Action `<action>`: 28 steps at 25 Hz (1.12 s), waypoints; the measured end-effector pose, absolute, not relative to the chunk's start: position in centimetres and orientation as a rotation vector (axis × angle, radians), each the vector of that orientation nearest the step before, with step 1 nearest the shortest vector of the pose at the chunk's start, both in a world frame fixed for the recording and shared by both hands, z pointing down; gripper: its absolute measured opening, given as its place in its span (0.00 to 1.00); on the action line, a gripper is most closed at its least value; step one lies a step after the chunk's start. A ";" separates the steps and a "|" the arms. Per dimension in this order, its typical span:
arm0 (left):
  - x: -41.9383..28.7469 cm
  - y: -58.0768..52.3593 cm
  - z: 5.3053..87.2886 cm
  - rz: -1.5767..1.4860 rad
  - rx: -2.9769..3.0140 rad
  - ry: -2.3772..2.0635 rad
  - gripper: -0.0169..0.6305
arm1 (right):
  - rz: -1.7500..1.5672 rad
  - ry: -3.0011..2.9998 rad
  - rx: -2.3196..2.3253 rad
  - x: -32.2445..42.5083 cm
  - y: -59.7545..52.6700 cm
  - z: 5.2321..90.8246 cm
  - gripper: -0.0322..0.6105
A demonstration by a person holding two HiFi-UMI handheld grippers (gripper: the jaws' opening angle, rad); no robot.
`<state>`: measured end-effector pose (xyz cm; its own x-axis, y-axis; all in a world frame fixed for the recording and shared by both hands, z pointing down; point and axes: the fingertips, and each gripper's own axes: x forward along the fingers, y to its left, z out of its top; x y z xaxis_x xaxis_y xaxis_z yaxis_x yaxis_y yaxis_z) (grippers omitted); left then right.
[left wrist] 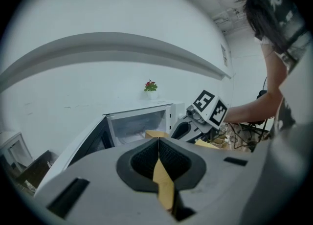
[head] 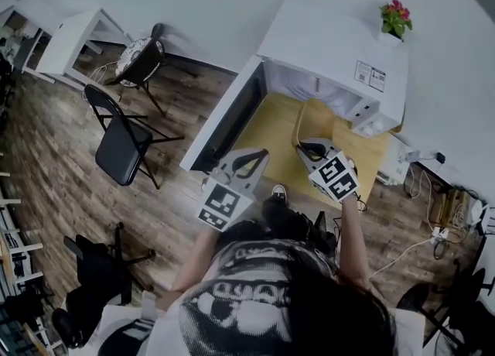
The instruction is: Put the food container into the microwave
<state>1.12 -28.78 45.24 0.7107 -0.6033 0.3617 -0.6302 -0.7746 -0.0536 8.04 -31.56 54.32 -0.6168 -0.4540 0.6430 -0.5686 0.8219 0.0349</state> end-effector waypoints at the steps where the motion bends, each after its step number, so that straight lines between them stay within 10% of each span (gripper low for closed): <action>1: 1.2 -29.1 45.3 0.566 2.834 -1.033 0.03 | 0.218 -2.345 0.735 8.0 -32.5 54.4 0.10; 28: 3.9 -32.3 46.1 0.619 2.805 -1.079 0.03 | -0.202 -1.968 0.598 11.0 -47.7 61.8 0.11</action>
<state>3.86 -32.26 46.13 0.6716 -0.6275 0.3941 -0.6571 -0.7501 -0.0746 10.96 -47.74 61.79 -0.3525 -0.4928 0.7955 -0.3208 0.8622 0.3920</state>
